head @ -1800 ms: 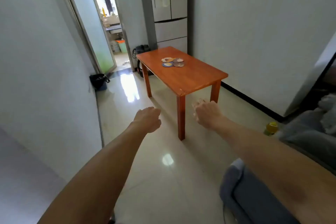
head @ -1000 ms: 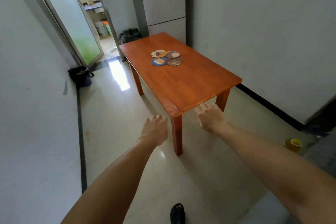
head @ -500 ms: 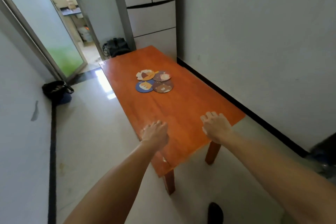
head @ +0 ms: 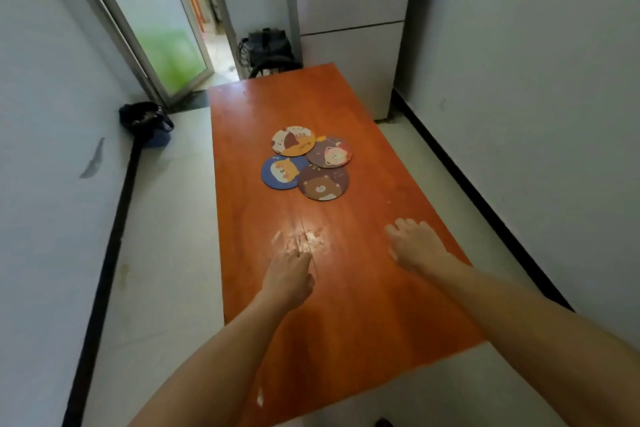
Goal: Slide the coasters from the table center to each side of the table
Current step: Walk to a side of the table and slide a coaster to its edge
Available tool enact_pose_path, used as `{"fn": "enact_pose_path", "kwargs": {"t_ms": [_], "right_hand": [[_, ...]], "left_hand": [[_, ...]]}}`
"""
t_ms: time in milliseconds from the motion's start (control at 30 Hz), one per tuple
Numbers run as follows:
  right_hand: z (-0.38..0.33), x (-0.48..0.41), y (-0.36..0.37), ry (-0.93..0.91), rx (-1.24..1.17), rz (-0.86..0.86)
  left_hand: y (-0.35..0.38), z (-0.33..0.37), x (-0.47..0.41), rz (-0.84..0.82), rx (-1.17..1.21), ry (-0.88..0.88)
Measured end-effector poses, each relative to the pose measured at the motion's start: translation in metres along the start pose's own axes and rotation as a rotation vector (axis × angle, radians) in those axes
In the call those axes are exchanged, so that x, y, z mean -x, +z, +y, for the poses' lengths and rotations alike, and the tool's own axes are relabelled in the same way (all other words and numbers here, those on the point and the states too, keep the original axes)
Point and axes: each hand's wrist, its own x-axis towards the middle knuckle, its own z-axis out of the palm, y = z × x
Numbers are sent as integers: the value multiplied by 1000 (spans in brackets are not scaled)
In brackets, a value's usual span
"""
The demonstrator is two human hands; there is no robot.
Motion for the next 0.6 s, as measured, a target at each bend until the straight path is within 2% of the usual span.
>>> {"fn": "enact_pose_path", "kwargs": {"t_ms": [267, 433, 600], "right_hand": [[2, -106, 26, -57, -105, -74], [-1, -185, 40, 41, -262, -136], [-9, -260, 51, 236, -487, -131]], "left_hand": [[42, -24, -84, -34, 61, -142], [87, -23, -110, 51, 73, -199], [126, -25, -103, 74, 83, -204]]}}
